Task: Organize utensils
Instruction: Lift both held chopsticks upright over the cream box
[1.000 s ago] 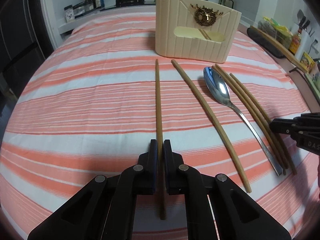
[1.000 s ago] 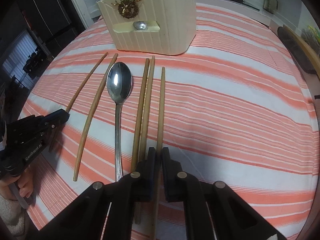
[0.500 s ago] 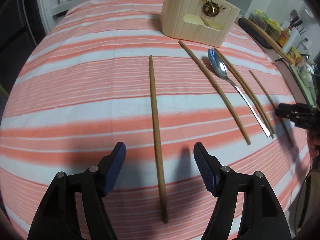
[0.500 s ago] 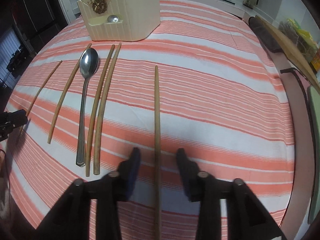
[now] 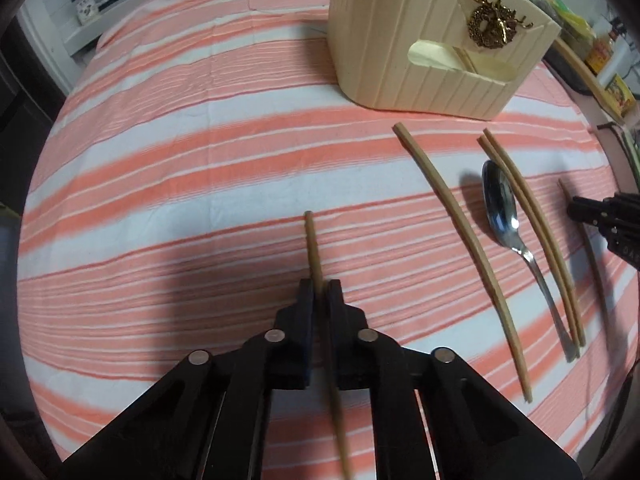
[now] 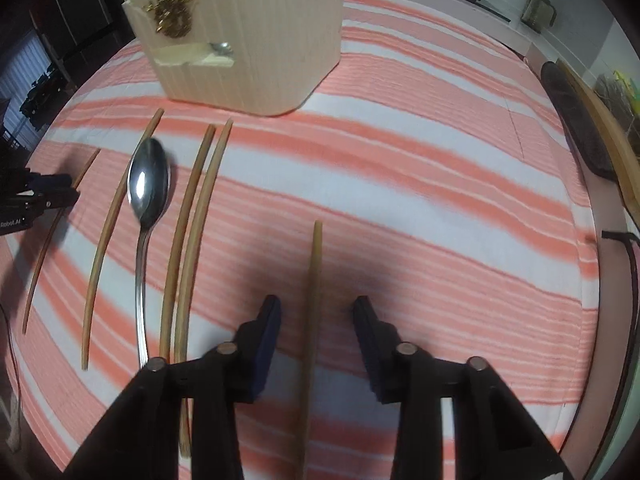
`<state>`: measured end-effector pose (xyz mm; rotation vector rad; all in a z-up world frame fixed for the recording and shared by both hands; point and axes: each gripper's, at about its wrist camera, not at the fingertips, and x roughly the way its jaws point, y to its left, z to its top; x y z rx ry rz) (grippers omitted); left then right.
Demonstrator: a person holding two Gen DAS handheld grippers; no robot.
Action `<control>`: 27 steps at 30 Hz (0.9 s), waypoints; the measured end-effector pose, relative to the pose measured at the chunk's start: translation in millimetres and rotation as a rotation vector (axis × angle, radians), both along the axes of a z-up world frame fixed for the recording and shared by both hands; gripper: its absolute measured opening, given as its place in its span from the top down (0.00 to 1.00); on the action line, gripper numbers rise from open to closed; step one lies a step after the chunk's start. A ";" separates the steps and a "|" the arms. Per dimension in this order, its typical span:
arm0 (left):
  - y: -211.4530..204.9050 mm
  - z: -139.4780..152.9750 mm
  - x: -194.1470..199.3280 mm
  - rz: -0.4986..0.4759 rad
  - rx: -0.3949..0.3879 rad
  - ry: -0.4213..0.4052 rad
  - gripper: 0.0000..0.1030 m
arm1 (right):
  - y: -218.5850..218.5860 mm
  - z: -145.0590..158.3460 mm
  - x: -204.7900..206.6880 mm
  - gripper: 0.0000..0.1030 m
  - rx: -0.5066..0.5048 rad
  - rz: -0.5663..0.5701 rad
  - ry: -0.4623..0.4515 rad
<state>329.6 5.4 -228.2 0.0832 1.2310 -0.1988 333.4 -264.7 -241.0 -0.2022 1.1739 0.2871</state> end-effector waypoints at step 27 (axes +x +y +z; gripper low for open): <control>56.5 265.9 -82.6 0.041 -0.434 -0.750 0.97 | -6.4 248.8 -90.0 0.94 0.307 -0.001 -0.746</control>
